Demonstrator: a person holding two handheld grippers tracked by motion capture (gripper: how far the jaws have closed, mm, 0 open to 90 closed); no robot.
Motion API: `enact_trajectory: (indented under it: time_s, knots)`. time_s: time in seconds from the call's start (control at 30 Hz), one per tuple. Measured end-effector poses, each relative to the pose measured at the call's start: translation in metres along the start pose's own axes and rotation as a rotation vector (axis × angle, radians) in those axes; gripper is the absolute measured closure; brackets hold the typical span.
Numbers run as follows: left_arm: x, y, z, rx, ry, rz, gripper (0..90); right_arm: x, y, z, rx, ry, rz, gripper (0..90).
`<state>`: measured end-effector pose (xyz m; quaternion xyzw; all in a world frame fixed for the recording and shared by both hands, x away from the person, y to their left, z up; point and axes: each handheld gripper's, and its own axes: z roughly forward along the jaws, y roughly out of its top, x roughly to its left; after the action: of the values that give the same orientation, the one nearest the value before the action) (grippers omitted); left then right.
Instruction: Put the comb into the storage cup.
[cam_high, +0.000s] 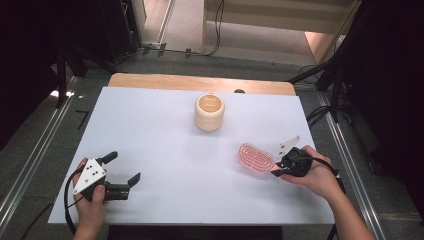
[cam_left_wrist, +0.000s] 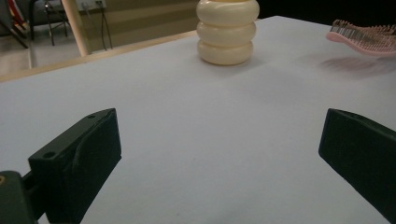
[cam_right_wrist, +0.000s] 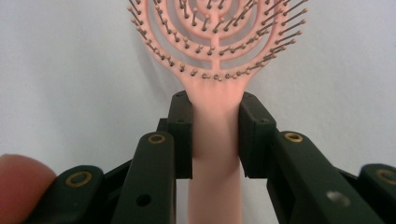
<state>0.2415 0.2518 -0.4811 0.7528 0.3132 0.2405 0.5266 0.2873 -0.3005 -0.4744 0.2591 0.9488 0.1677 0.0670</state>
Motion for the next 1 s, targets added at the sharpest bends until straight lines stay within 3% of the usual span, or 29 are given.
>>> enact_trajectory:
  time_s: [0.37,0.83,1.0]
  knots:
    - [-0.018,0.018,0.023,-0.002,-0.073,0.02,0.0,0.003,0.004,-0.004,-0.065,-0.009,0.013,68.1]
    - [-0.033,0.037,0.052,0.004,-0.16,-0.025,0.0,0.01,0.015,-0.01,-0.132,-0.012,0.008,68.1]
    - [-0.04,0.045,0.061,0.001,-0.197,-0.024,0.0,0.012,0.019,-0.011,-0.162,-0.017,0.007,68.1]
